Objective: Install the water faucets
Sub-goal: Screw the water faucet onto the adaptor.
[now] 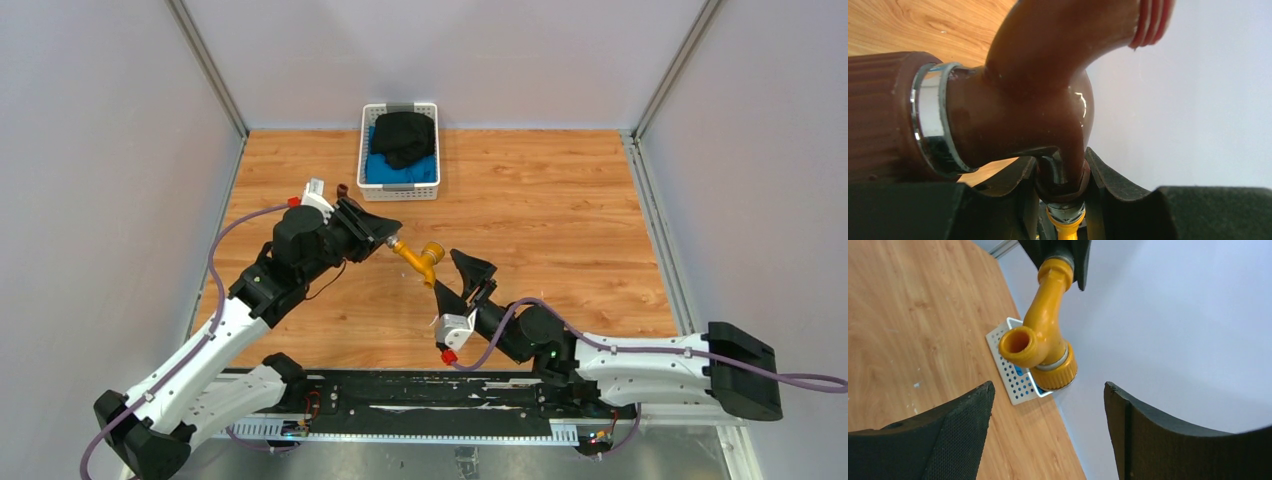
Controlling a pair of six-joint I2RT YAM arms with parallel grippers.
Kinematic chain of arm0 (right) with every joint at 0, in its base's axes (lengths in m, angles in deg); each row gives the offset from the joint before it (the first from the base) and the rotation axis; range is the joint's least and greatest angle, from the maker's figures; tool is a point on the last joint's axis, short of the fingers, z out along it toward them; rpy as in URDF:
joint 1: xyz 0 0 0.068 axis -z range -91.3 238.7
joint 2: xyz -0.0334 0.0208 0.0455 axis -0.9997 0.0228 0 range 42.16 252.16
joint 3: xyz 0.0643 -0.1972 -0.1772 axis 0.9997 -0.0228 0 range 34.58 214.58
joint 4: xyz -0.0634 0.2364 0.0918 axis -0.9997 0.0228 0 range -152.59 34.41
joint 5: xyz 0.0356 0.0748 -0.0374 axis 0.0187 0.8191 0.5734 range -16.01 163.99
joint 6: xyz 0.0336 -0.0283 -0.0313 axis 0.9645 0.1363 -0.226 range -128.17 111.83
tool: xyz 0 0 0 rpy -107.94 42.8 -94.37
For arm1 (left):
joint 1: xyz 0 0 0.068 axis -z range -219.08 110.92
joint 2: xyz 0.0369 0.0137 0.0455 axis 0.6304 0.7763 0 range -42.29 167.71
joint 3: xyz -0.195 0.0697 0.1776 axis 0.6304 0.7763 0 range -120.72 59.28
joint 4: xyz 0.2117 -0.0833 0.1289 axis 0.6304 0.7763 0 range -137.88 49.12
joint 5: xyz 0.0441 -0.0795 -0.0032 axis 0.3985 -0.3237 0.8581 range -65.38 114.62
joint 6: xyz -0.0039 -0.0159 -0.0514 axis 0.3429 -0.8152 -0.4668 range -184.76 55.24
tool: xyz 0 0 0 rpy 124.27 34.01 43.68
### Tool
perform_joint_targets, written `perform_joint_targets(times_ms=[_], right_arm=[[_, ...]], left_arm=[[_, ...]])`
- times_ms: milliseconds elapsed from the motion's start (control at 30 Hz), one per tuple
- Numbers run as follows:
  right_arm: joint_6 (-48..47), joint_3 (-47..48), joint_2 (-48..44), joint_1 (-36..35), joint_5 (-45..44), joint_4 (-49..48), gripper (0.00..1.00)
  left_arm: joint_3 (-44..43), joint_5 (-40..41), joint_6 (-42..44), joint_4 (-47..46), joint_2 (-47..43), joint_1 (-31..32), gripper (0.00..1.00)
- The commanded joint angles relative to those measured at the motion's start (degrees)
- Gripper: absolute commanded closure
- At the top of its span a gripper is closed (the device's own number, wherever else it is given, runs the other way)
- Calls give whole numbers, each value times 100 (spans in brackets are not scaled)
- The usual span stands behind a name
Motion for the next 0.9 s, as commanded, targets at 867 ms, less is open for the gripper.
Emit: perform_joint_targets(times_ms=[867], right_arm=[[-1230, 575, 3156, -609, -1133, -4470, 45]], left_arm=[[335, -312, -166, -700, -204, -20, 100]])
